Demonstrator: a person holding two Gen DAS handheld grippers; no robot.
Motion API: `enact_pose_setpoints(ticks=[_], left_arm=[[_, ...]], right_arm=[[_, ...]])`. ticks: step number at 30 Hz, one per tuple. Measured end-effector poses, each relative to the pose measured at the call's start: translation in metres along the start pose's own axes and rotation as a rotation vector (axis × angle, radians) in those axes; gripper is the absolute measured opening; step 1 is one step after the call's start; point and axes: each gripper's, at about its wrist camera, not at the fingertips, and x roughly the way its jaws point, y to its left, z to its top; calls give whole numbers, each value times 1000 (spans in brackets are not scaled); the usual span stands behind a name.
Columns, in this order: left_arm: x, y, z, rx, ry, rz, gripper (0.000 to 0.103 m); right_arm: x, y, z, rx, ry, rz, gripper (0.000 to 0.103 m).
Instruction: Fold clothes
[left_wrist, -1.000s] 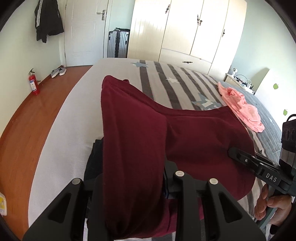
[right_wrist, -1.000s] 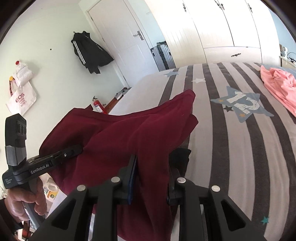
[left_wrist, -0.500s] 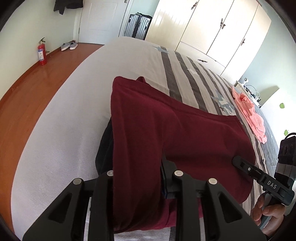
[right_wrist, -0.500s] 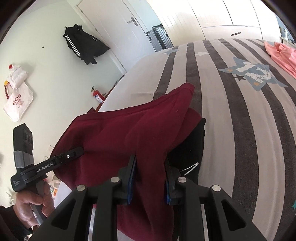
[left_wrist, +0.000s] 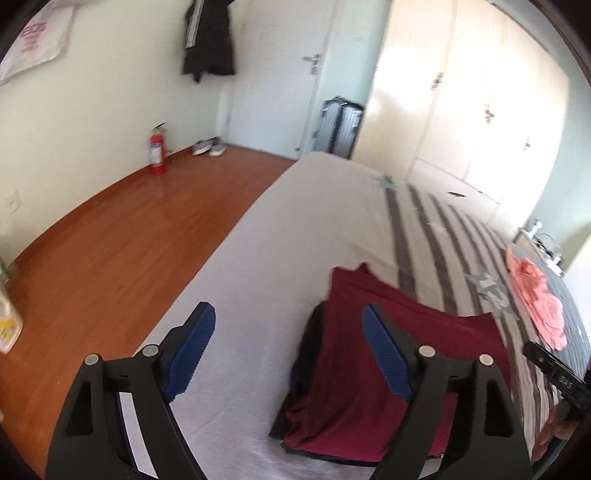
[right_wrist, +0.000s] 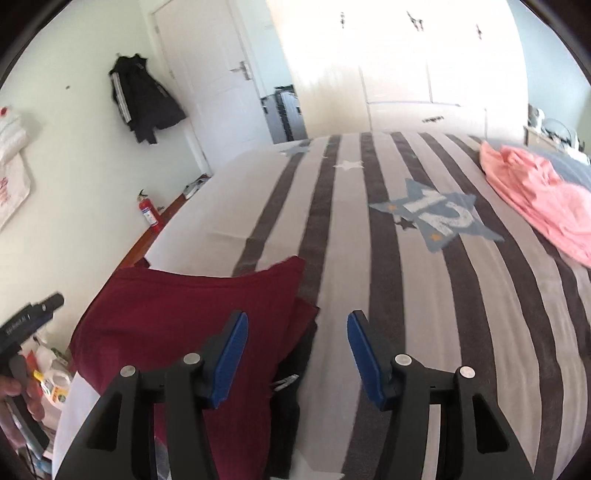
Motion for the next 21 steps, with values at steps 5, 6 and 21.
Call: enact_pose_setpoints(ticks=[5, 6, 21], left_arm=[[38, -68, -5, 194, 82, -118, 0], [49, -73, -8, 199, 104, -125, 0], [106, 18, -4, 42, 140, 102, 2]], right_arm=[[16, 41, 2, -74, -8, 35, 46], [23, 50, 1, -81, -2, 51, 44], [75, 24, -22, -87, 67, -31, 0]])
